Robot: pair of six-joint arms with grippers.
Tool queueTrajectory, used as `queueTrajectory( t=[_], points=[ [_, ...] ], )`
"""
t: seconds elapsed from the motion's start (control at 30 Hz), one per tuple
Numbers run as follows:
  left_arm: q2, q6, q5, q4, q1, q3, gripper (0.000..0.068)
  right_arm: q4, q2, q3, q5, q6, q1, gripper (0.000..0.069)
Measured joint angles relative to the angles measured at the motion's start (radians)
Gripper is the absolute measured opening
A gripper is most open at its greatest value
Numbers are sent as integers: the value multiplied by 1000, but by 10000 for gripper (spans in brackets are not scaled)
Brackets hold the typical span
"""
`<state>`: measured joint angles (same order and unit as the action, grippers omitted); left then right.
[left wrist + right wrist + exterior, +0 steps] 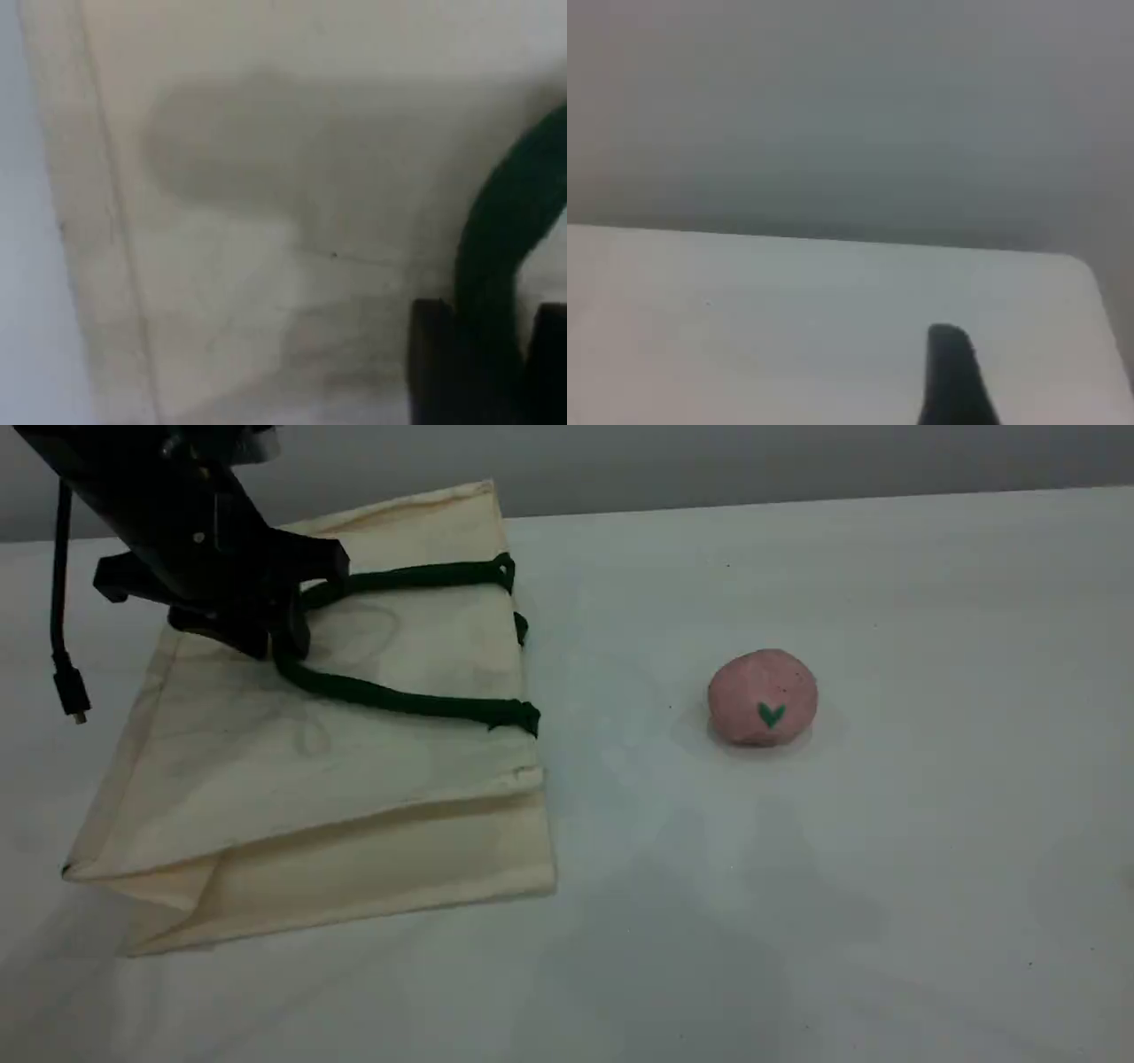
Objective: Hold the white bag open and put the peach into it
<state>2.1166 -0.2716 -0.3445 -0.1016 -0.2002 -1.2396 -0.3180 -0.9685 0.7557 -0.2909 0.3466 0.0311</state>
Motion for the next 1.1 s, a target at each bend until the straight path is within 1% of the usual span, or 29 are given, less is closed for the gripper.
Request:
queueTrajectory(
  t=[0.07,0.13,0.3,0.47,0.63,0.77,0.93,1.03,1.1],
  points=[
    [7,0,2,0,0,0,133,0,0,0,0,0,0,386],
    [16,0,8,0,0,0,97,0,0,0,0,0,0,386],
    [21,13,5,-2,0,0,94,0,0,0,0,0,0,386],
    [11,90,-27,-2,-1,-1,94,0,0,0,0,0,0,386],
    [-8,155,-89,-2,-1,-23,94,0,0,0,1,-2,0,386],
    [-8,214,-195,-2,-2,-97,94,0,0,0,2,-2,0,386],
    [-8,313,-375,2,-2,-226,94,0,0,0,2,-1,0,386],
    [-8,385,-495,37,-2,-323,94,0,0,0,3,-1,0,386],
    [-8,441,-571,91,-2,-391,94,0,0,0,3,-1,0,386]
  ],
)
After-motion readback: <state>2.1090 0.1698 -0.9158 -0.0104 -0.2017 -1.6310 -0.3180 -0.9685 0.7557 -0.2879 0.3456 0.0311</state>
